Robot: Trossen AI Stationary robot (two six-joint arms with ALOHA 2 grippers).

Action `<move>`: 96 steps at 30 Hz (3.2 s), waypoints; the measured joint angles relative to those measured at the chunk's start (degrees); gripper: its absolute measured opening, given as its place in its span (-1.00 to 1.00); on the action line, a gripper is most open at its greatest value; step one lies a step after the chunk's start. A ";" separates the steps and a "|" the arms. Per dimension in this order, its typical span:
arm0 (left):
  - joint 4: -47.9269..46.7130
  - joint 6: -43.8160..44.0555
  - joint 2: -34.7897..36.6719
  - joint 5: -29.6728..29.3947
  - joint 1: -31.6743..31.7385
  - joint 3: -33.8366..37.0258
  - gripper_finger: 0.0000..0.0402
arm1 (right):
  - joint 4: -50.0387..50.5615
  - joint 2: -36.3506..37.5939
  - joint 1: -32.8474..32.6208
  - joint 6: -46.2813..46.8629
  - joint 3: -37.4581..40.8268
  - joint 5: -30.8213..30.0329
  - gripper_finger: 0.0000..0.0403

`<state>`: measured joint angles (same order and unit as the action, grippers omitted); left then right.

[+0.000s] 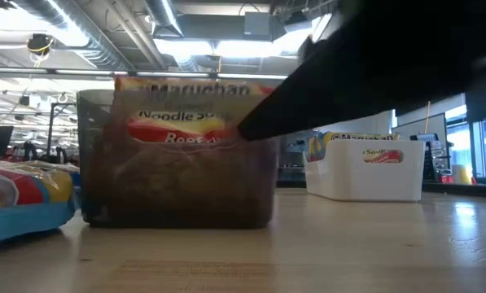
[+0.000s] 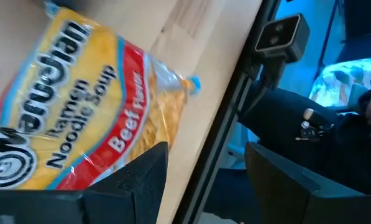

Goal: Sort Maruchan noodles
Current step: Put the light blue noodle pack into the white bin

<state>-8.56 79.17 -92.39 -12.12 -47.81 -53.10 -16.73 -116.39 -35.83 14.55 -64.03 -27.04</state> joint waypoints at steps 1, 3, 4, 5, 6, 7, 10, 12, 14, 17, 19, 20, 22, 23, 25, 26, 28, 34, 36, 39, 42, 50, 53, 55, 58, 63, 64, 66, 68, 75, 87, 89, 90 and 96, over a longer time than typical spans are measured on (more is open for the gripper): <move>0.02 0.58 -0.10 -0.59 -0.63 0.00 0.04 | 1.62 -0.12 0.42 0.00 -0.71 -1.10 -0.01; -0.14 1.84 -0.16 -1.42 -1.75 0.00 0.04 | 4.18 -0.14 1.42 0.00 -1.56 -2.87 -0.01; 0.00 2.52 -0.42 -1.83 -2.24 -0.02 0.04 | 5.22 -0.14 1.85 0.02 -1.80 -3.83 -0.01; 0.26 3.20 -1.07 -2.18 -2.52 -0.12 0.04 | 5.89 -0.14 2.35 0.01 -1.88 -4.73 -0.01; 0.22 3.68 -1.85 -2.36 -2.73 -0.11 0.04 | 6.47 -0.14 2.83 0.04 -1.95 -5.53 -0.01; -0.55 4.08 -2.45 -2.40 -2.98 0.01 0.04 | 6.57 -0.14 3.39 0.04 -1.97 -5.96 -0.01; -0.70 4.50 -4.84 -2.07 -2.92 -0.04 0.04 | 8.83 0.01 4.73 0.14 -2.10 -2.85 -0.01; 0.12 4.40 -6.04 -2.38 -2.84 -0.15 0.04 | 13.94 1.52 4.88 0.37 -1.95 -0.25 -0.01; 2.37 3.31 -7.61 -2.52 -2.35 -0.22 0.04 | 19.10 4.03 3.74 2.13 -1.99 1.29 -0.01; 7.27 -0.35 -10.37 -2.29 -1.16 -0.20 0.04 | 24.61 7.72 1.45 6.01 -0.80 2.71 -0.01; 10.66 -2.15 -12.24 -2.12 0.00 -0.22 0.04 | 25.24 9.75 0.09 8.83 1.48 3.84 -0.01; 12.03 -3.08 -13.16 -2.21 0.58 -0.33 0.04 | 24.75 10.76 -0.38 10.38 2.79 4.18 -0.01; 13.84 -5.05 -14.70 -2.38 1.79 -1.18 0.04 | 22.10 12.78 -1.43 13.98 5.77 4.15 -0.01; 13.92 -6.38 -15.22 -2.36 2.38 -1.75 0.04 | 20.66 13.46 -1.88 15.53 7.07 4.17 -0.01; 14.01 -8.69 -16.13 -2.76 3.57 -3.17 0.04 | 19.41 14.82 -2.71 18.31 9.68 4.42 -0.01; 13.74 -9.96 -16.25 -3.21 4.02 -3.84 0.04 | 18.86 15.21 -2.95 19.72 10.49 4.67 -0.01; 13.05 -12.68 -16.33 -4.41 5.08 -5.45 0.04 | 18.11 16.04 -3.60 22.63 11.49 5.26 -0.01; 13.71 -18.81 -17.39 -6.04 8.20 -10.23 0.04 | 13.39 18.66 -4.03 27.54 11.44 8.54 -0.01; 13.44 -21.14 -18.71 -6.58 8.72 -11.86 0.04 | 14.09 19.82 -3.96 27.61 11.47 9.69 -0.01; 13.60 -24.89 -19.85 -6.66 8.95 -14.66 0.04 | 15.78 21.73 -3.95 27.65 11.47 10.68 -0.01; 12.63 -27.49 -20.38 -6.21 9.12 -17.52 0.04 | 19.83 24.08 -5.53 28.76 11.54 8.65 -0.01; -0.80 -28.51 -20.07 -6.74 6.92 -25.21 0.04 | 19.65 25.72 -8.07 36.17 15.67 4.66 -0.01; -5.21 -26.98 -20.05 -10.40 5.46 -25.62 0.04 | 12.79 25.72 -8.03 40.84 19.01 3.97 -0.01; -7.72 -26.27 -20.07 -12.81 4.58 -25.55 0.04 | 7.68 25.72 -8.03 42.96 20.18 3.19 -0.01; -10.05 -25.88 -20.07 -15.61 3.71 -25.62 0.04 | 5.19 25.54 -7.33 45.43 20.41 2.73 -0.01; -11.26 -27.25 -20.18 -20.68 2.79 -25.48 0.04 | 3.82 24.25 -5.55 49.96 20.44 3.23 0.06; -11.32 -27.27 -20.28 -21.16 2.78 -25.32 0.04 | 3.51 23.64 -5.25 50.20 20.48 3.73 0.11; -11.36 -27.26 -20.39 -21.04 2.77 -24.66 0.04 | 0.57 21.59 -4.64 51.32 20.20 4.80 0.22; -11.11 -26.96 -20.63 -20.35 2.79 -24.07 0.04 | -1.65 19.29 -4.11 52.25 19.78 6.26 0.34; -11.64 -25.42 -21.79 -20.32 1.88 -23.78 0.04 | -4.51 11.10 -0.69 52.66 15.11 9.30 0.56; -7.93 -31.70 -25.61 -22.21 2.59 -23.78 0.04 | -4.44 8.43 2.92 45.26 12.92 12.53 0.51; -4.55 -32.63 -26.77 -20.77 3.11 -23.78 0.04 | -4.26 8.45 2.90 45.18 12.92 12.73 0.51; -2.00 -33.41 -27.35 -19.94 3.34 -23.80 0.04 | -4.15 8.45 2.88 45.07 12.92 12.79 0.51; 8.66 -39.06 -29.01 -16.74 4.36 -23.79 0.04 | -4.66 8.47 2.86 44.89 12.92 16.24 0.51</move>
<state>0.11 40.10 -121.40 -28.86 -43.45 -76.89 -21.39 -107.92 -32.97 59.44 -51.11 -10.80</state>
